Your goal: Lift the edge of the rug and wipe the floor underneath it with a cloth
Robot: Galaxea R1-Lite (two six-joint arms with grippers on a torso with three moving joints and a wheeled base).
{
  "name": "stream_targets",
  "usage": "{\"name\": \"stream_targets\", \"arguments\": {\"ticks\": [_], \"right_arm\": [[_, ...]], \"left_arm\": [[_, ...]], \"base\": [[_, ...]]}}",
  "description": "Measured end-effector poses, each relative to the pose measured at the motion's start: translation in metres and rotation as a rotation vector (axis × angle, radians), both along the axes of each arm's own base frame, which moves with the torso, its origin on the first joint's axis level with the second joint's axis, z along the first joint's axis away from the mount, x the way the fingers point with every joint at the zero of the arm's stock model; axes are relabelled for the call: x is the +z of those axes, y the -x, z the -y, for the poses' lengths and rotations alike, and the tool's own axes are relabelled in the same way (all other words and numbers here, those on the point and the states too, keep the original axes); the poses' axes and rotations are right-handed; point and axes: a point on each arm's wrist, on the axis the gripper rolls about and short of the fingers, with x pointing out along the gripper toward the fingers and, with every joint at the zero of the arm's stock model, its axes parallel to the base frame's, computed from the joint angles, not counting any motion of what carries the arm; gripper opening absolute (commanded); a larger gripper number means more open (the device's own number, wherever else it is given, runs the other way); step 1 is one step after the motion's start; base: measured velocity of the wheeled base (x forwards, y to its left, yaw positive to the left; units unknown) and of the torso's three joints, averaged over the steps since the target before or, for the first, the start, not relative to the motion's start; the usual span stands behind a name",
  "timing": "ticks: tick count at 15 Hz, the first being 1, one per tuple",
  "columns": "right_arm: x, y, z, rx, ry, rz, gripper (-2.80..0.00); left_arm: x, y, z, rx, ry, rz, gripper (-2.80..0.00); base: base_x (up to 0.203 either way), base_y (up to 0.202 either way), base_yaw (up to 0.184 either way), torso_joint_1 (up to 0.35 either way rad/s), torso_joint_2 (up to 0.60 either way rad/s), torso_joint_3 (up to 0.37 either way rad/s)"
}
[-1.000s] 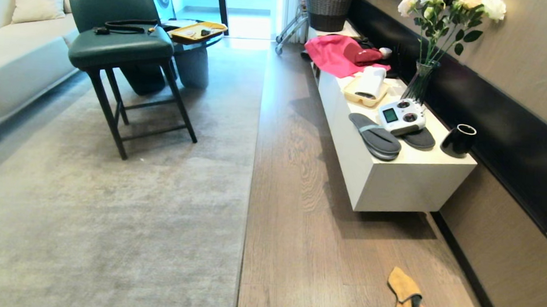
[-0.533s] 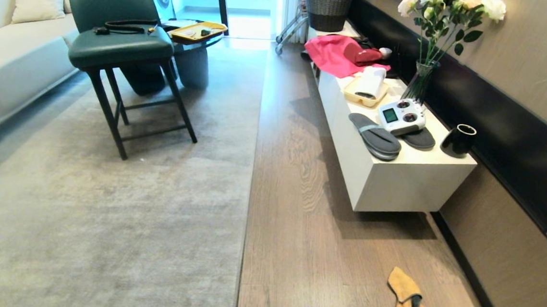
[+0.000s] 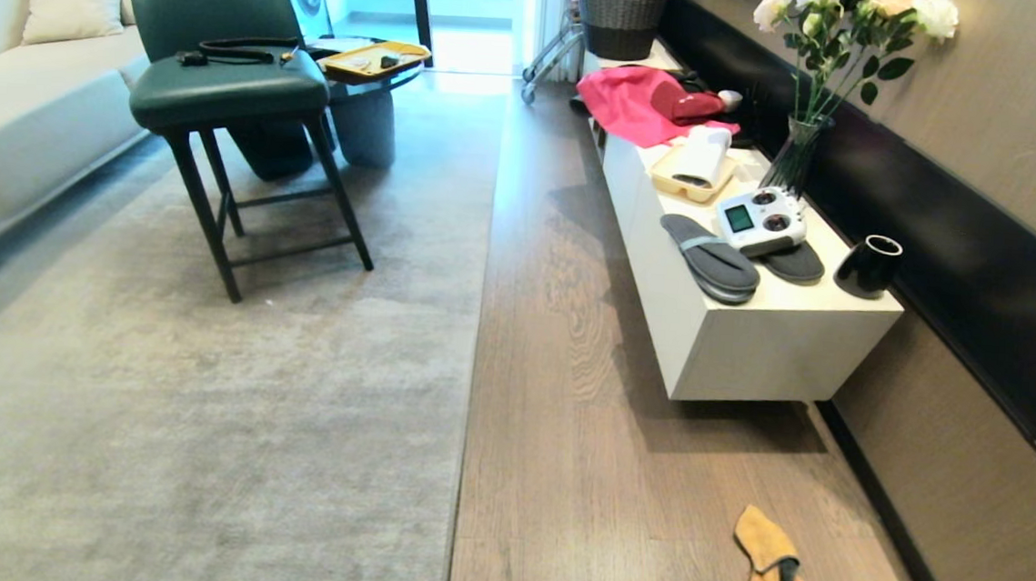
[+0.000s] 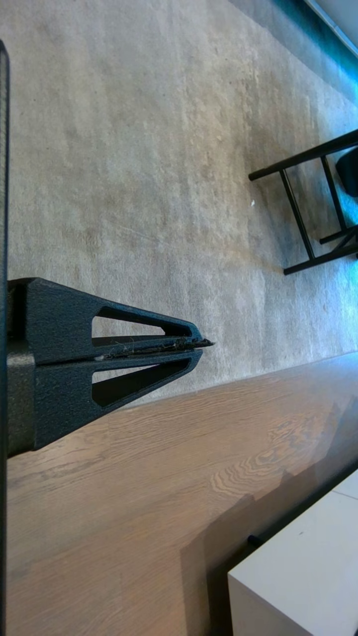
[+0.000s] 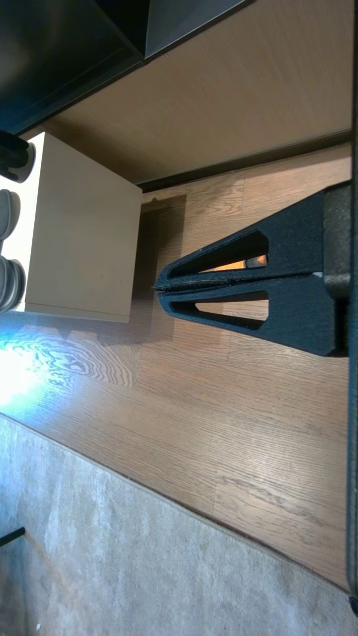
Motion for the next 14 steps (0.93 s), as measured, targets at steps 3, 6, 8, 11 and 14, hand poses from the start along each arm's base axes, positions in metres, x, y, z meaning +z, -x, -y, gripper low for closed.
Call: {"name": "stream_targets", "arguments": {"ticks": [3, 6, 8, 11, 14], "right_arm": [[0.0000, 0.0000, 0.0000, 0.000, 0.000, 0.000, -2.80], [0.0000, 0.0000, 0.0000, 0.000, 0.000, 0.000, -2.80], [0.0001, 0.0000, 0.0000, 0.000, 0.003, 0.001, -2.80], [0.0002, 0.0000, 0.0000, 0.000, 0.005, 0.001, -2.80], [0.0002, 0.0000, 0.0000, 0.000, 0.004, 0.001, -2.80]], "left_arm": [[0.0000, 0.0000, 0.0000, 0.000, 0.000, 0.000, -2.80], [0.0000, 0.0000, 0.0000, 0.000, 0.000, 0.000, -2.80], [0.0000, 0.0000, 0.0000, 0.000, 0.000, 0.000, -2.80], [-0.0001, 0.0000, 0.0000, 0.000, 0.000, 0.000, -2.80], [0.0000, 0.0000, 0.0000, 0.000, 0.000, 0.000, -2.80]], "base": [[0.000, 0.000, 0.000, 0.000, 0.00, 0.000], [0.000, 0.000, 0.000, -0.019, -0.10, -0.125], [0.000, 0.000, 0.000, -0.043, -0.33, -0.382], [0.000, 0.000, 0.000, -0.027, -0.39, -0.426], [0.000, 0.000, 0.000, 0.012, -0.43, -0.411]]}}
